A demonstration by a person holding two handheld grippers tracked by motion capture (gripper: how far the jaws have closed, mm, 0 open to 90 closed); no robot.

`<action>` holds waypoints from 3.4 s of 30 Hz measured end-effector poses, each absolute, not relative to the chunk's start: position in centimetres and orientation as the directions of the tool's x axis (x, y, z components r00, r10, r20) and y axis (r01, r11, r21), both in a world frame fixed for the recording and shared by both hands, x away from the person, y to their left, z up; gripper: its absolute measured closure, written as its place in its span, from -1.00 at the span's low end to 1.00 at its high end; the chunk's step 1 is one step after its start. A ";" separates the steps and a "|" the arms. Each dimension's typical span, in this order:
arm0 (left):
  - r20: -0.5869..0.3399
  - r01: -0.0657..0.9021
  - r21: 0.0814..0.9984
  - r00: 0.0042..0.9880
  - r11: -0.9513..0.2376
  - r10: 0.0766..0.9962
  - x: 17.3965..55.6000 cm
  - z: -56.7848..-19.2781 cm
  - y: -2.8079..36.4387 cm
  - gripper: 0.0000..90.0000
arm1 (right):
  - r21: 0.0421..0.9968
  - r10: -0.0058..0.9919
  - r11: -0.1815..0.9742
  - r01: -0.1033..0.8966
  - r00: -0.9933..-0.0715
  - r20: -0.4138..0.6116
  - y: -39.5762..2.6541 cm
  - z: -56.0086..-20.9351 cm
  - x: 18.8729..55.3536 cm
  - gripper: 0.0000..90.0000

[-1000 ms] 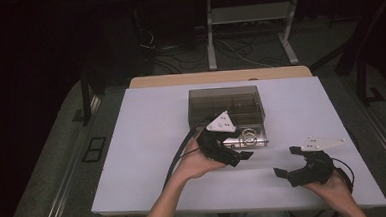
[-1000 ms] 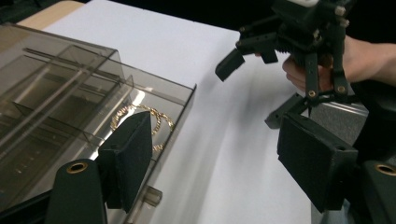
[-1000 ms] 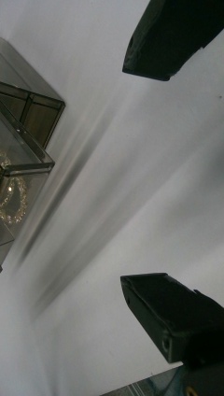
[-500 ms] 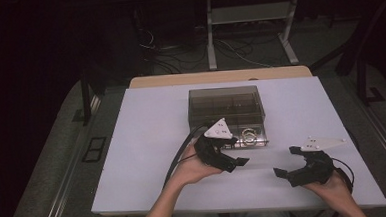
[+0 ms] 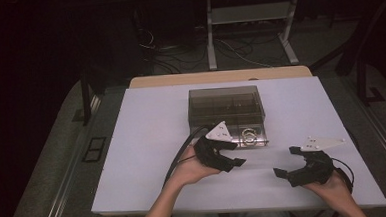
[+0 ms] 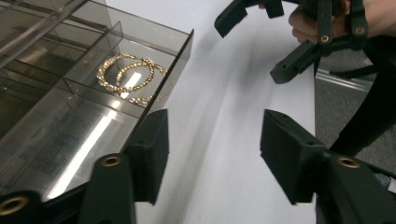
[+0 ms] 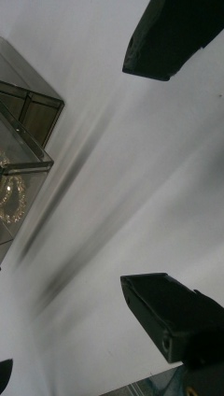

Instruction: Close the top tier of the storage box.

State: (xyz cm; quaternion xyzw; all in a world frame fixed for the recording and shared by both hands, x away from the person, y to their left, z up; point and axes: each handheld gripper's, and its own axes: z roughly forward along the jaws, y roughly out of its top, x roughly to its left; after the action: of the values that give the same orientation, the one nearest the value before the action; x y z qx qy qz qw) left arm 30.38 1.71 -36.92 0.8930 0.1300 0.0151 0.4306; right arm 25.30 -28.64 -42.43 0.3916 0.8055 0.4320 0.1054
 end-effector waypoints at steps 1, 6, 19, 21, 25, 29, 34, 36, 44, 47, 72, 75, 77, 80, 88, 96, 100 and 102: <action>-0.082 0.215 0.770 0.967 -0.600 0.241 30.4 -37.0 1.7 0.04 | 0.778 0.722 0.320 0.540 -0.671 0.169 -28.6 -42.4 25.3 -0.99; -0.072 0.206 0.750 0.970 -0.629 0.232 30.5 -37.2 1.6 0.36 | 0.775 0.723 0.320 0.544 -0.670 0.172 -28.6 -42.4 25.3 -0.99; -0.047 0.222 0.691 0.964 -0.688 0.263 31.3 -38.1 1.2 0.97 | 0.778 0.722 0.318 0.543 -0.670 0.172 -28.6 -42.5 25.3 -0.99; -0.042 0.223 0.680 0.963 -0.699 0.266 31.3 -38.2 1.1 0.97 | 0.778 0.722 0.317 0.543 -0.670 0.173 -28.6 -42.5 25.3 -0.99; -0.035 0.226 0.660 0.962 -0.716 0.271 31.5 -38.5 1.0 0.97 | 0.777 0.721 0.320 0.542 -0.671 0.171 -28.6 -42.5 25.3 -0.99; -0.021 0.223 0.639 0.962 -0.736 0.273 31.6 -38.8 0.8 0.97 | 0.776 0.720 0.323 0.541 -0.673 0.170 -28.6 -42.5 25.3 -0.99; -0.001 0.229 0.626 0.956 -0.745 0.292 31.9 -39.1 0.7 0.97 | 0.776 0.719 0.326 0.541 -0.675 0.168 -28.6 -42.5 25.3 -0.99; 0.005 0.229 0.623 0.955 -0.748 0.296 32.2 -39.1 0.8 0.97 | 0.775 0.718 0.329 0.539 -0.676 0.165 -28.6 -42.5 25.3 -0.99; -0.009 0.237 0.631 0.954 -0.738 0.299 32.6 -39.0 0.8 0.97 | 0.775 0.720 0.326 0.541 -0.673 0.167 -28.6 -42.5 25.3 -0.99; -0.006 0.235 0.632 0.955 -0.739 0.298 32.8 -39.0 0.8 0.97 | 0.775 0.720 0.329 0.540 -0.674 0.164 -28.6 -42.5 25.3 -0.99; -0.023 0.275 0.648 0.939 -0.710 0.343 34.4 -38.9 1.0 0.97 | 0.774 0.721 0.329 0.541 -0.673 0.164 -28.7 -42.5 25.4 -0.99; -0.021 0.278 0.657 0.936 -0.701 0.351 34.7 -39.0 1.0 0.97 | 0.772 0.722 0.328 0.545 -0.671 0.168 -28.6 -42.5 25.3 -0.99; -0.013 0.270 0.660 0.937 -0.701 0.349 34.9 -38.9 1.1 0.97 | 0.772 0.722 0.327 0.545 -0.671 0.168 -28.7 -42.5 25.3 -0.99; -0.026 0.284 0.671 0.932 -0.685 0.361 35.0 -38.9 1.2 0.97 | 0.771 0.723 0.327 0.547 -0.670 0.169 -28.7 -42.5 25.3 -0.99; -0.029 0.295 0.671 0.927 -0.681 0.373 35.5 -38.9 1.1 0.97 | 0.772 0.723 0.325 0.546 -0.669 0.169 -28.7 -42.5 25.3 -0.99; -0.032 0.298 0.681 0.925 -0.669 0.379 36.0 -39.1 1.1 0.97 | 0.772 0.724 0.324 0.547 -0.669 0.170 -28.7 -42.5 25.3 -0.99; -0.035 0.301 0.681 0.924 -0.667 0.382 36.2 -39.1 1.1 0.97 | 0.771 0.723 0.325 0.548 -0.669 0.171 -28.7 -42.5 25.3 -0.99; -0.030 0.296 0.682 0.925 -0.669 0.380 36.4 -39.1 1.0 0.97 | 0.771 0.723 0.325 0.547 -0.669 0.171 -28.7 -42.5 25.3 -0.99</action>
State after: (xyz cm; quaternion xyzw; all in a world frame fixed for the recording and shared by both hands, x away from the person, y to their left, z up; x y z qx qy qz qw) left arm 36.40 1.04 -39.08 0.9116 0.1855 0.0575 0.3623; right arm 25.33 -28.68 -42.52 0.3933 0.8074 0.4276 0.1027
